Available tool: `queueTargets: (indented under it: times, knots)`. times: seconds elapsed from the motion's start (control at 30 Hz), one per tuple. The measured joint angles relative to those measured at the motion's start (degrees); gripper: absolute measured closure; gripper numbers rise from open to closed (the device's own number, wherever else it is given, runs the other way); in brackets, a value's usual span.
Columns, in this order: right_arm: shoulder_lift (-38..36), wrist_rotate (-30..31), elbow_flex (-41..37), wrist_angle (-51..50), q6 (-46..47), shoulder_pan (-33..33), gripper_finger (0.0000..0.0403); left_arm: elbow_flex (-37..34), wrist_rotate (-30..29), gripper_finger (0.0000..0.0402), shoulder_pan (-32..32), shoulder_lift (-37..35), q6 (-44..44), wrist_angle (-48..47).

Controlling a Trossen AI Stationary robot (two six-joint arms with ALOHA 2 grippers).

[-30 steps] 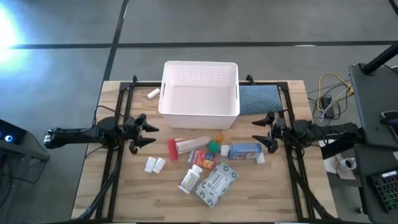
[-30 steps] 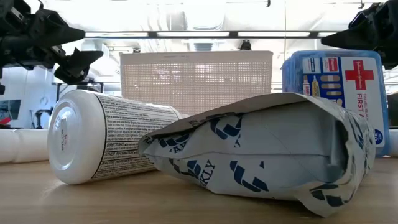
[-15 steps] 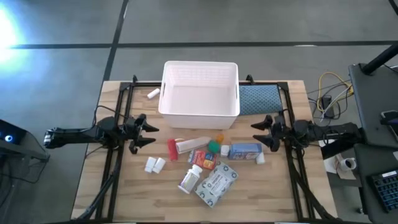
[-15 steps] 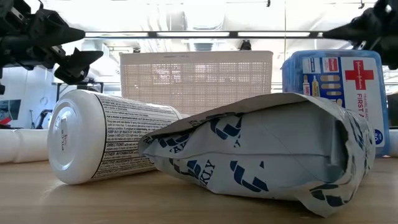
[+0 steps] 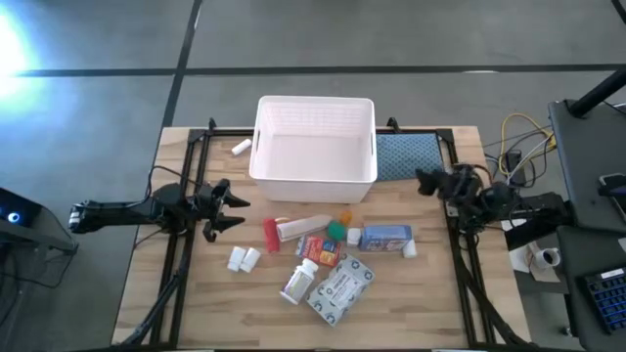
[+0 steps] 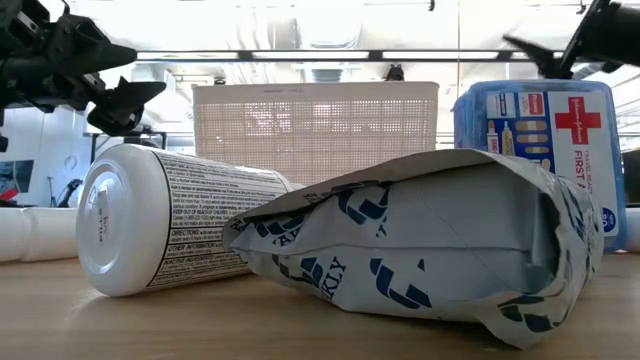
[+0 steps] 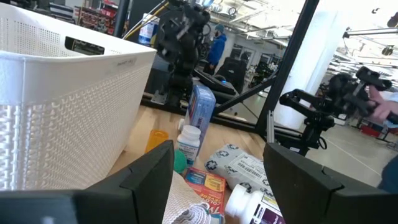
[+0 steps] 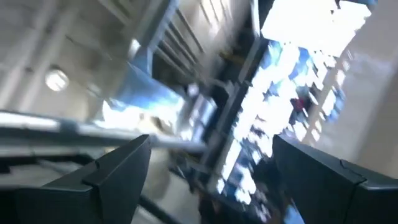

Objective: Pick & place medical supplies in basket/bin
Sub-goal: Put the right white medicine bottle into the white bin

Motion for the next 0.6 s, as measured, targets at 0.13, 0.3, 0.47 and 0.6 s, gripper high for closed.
queueTargets:
  times: [0.13,0.3,0.47,0.6]
  knots:
    - [0.24,-0.70,1.12,5.12,-8.31,0.02,0.0076,-0.01,0.00,0.0173,0.00,0.02,0.00,0.00]
    - [0.60,1.03,5.55,1.37,-7.34,0.02,0.0076,-0.01,0.00,0.0173,-0.01,-0.01,-0.02,-0.02]
    - [3.99,2.90,14.15,-14.32,-6.35,0.02,0.0076,-0.01,0.00,0.0173,0.01,-0.01,0.00,0.00]
    - [10.04,-2.68,22.54,-23.62,-6.50,0.02,0.0076,0.00,0.00,0.0173,0.01,-0.01,-0.01,0.00]
